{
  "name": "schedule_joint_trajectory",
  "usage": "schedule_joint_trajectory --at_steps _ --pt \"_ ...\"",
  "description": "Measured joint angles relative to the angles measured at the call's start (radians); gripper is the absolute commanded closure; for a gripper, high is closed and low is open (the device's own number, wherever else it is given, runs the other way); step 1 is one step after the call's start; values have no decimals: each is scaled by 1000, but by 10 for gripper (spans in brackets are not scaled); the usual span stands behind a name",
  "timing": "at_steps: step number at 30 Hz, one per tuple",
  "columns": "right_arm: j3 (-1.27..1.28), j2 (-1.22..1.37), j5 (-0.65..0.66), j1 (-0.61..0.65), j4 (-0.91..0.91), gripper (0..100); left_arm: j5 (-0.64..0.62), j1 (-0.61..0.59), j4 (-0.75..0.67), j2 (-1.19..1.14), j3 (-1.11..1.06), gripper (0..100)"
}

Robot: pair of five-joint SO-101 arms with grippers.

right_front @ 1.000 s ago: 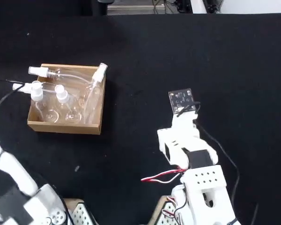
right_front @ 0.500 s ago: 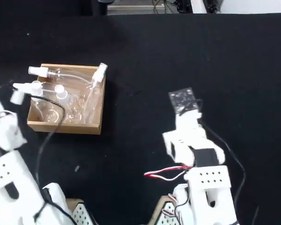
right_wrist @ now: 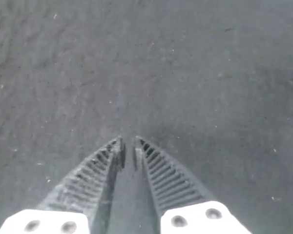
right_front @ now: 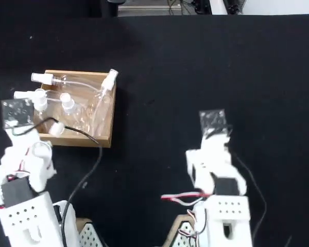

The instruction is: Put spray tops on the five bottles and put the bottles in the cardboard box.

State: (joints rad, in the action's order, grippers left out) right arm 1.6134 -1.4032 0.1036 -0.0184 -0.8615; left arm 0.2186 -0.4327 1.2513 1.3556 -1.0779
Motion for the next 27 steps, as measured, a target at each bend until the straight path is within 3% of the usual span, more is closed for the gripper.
schedule_joint_trajectory --at_steps 3,8,11,19,27 --pt "72 -160 0 2 -29 986 0 29 0 49 -61 971" --pt "77 -388 2 9 -281 986 0 80 0 135 -183 971" --pt "77 -394 -2 12 -408 986 0 91 0 198 -250 971" --pt "77 -394 -3 12 -420 986 0 158 0 462 -451 970" --pt "77 -396 -3 12 -428 986 0 199 -6 462 -522 970"
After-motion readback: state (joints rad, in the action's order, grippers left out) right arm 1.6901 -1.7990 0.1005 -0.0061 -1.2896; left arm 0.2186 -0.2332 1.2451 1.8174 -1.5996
